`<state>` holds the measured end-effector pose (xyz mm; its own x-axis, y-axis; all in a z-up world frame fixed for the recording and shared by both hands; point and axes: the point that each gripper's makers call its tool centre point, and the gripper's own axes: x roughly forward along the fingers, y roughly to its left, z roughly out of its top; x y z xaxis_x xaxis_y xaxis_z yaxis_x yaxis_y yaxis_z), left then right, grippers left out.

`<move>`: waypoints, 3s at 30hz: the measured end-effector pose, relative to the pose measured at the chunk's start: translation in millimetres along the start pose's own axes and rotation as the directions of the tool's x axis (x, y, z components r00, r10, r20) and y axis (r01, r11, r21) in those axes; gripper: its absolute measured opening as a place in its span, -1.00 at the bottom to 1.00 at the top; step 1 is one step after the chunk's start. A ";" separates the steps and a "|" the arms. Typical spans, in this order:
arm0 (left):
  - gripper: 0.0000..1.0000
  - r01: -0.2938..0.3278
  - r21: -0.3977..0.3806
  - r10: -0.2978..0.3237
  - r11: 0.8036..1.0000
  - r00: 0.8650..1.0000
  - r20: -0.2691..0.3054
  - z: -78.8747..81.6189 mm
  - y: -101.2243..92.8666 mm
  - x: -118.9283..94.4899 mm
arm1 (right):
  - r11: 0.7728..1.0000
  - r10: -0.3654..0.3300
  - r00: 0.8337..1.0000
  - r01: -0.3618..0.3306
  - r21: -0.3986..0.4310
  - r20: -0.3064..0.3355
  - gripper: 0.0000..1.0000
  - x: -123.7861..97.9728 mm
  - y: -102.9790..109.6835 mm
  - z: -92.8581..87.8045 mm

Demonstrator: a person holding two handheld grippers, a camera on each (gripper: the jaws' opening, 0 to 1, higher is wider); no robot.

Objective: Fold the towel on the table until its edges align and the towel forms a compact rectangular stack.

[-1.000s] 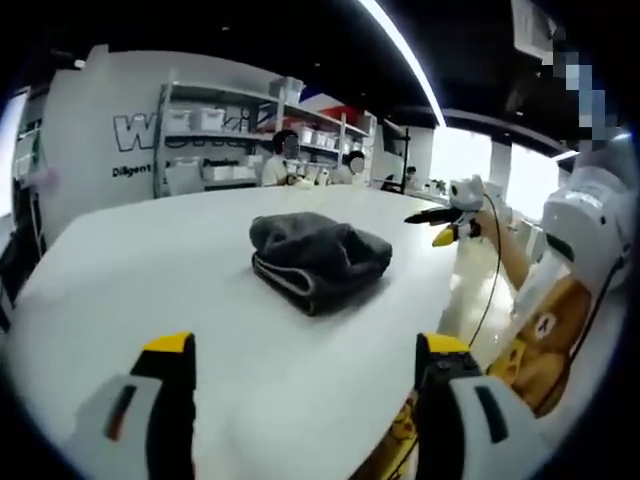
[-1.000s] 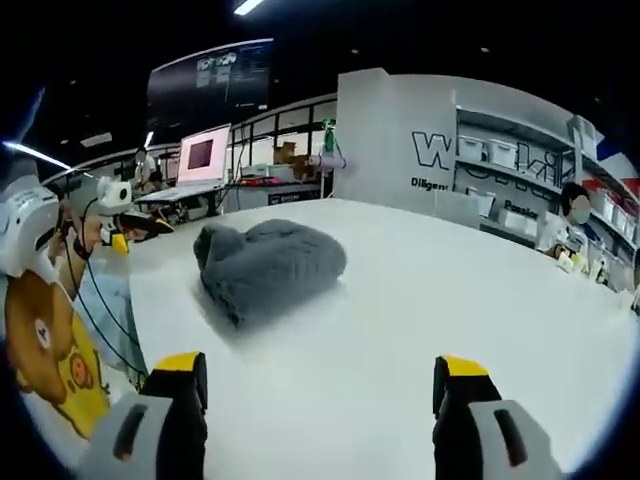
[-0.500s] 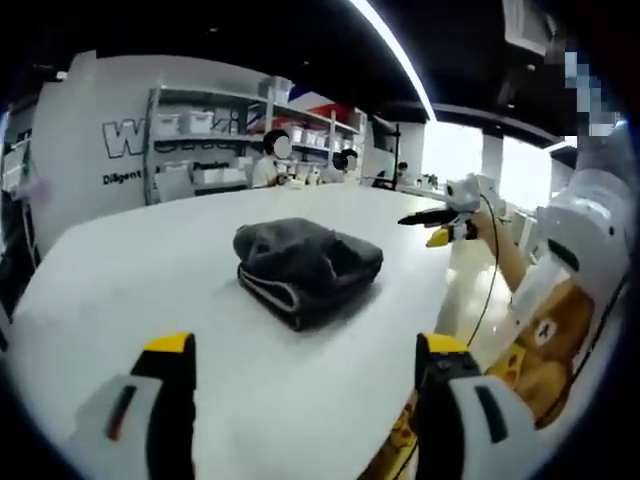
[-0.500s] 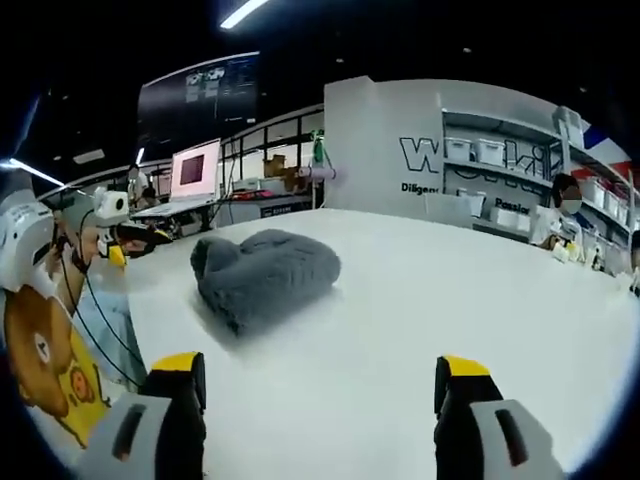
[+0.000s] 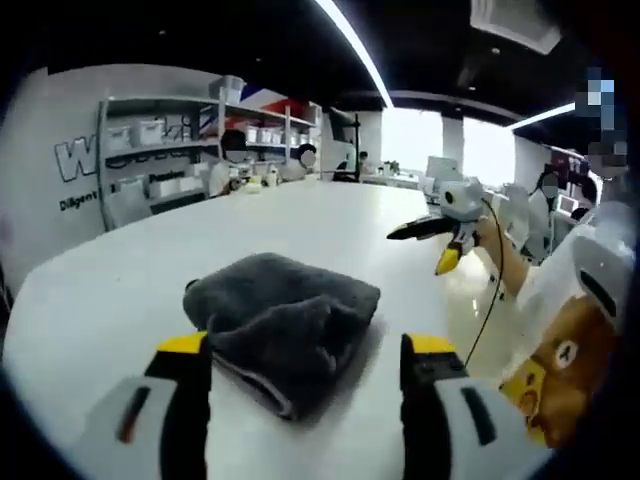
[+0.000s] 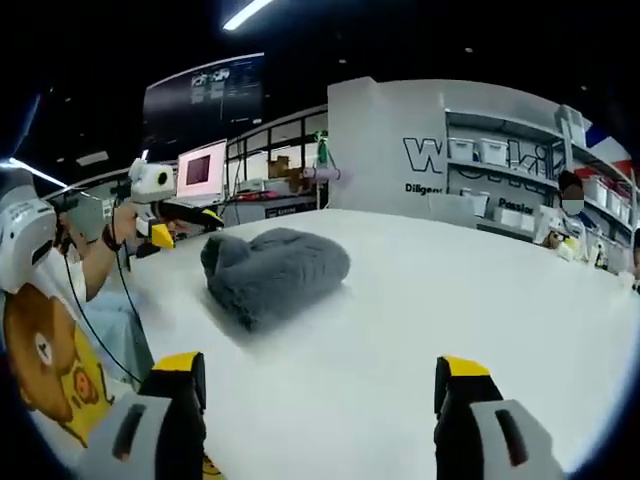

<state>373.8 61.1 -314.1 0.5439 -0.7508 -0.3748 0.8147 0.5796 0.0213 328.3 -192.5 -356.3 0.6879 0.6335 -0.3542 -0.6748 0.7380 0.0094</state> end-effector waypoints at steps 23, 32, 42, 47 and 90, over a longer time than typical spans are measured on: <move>-0.82 -0.106 0.192 0.134 0.976 0.981 -0.139 -41.5 -4.2 -4.5 | 1.000 -0.002 1.000 0.002 0.011 -0.010 0.92 -6.5 6.0 -10.0; -0.84 -0.099 0.142 0.124 0.985 0.976 -0.178 -72.8 -2.4 1.4 | 1.000 0.028 0.999 -0.028 0.010 -0.023 0.91 3.0 13.3 -9.9; -0.49 0.020 0.012 -0.021 1.000 0.997 0.067 2.3 -16.2 -29.3 | 1.000 0.026 0.999 -0.026 0.012 -0.018 0.90 -1.8 14.0 -10.8; -0.33 0.046 0.015 -0.048 0.999 0.984 0.170 36.6 -10.4 -24.9 | 1.000 0.024 0.999 -0.024 0.013 -0.022 0.90 -2.9 14.9 -12.1; 0.08 -0.056 -0.136 0.080 0.989 0.980 0.180 -14.8 32.4 -10.9 | 0.999 0.025 1.000 -0.025 0.019 -0.012 0.89 -8.0 21.8 -11.8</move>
<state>391.2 92.8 -323.0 0.6348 -0.7466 -0.1990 0.7480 0.6584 -0.0838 305.0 -184.2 -364.3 0.6673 0.6491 -0.3652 -0.6865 0.7262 0.0363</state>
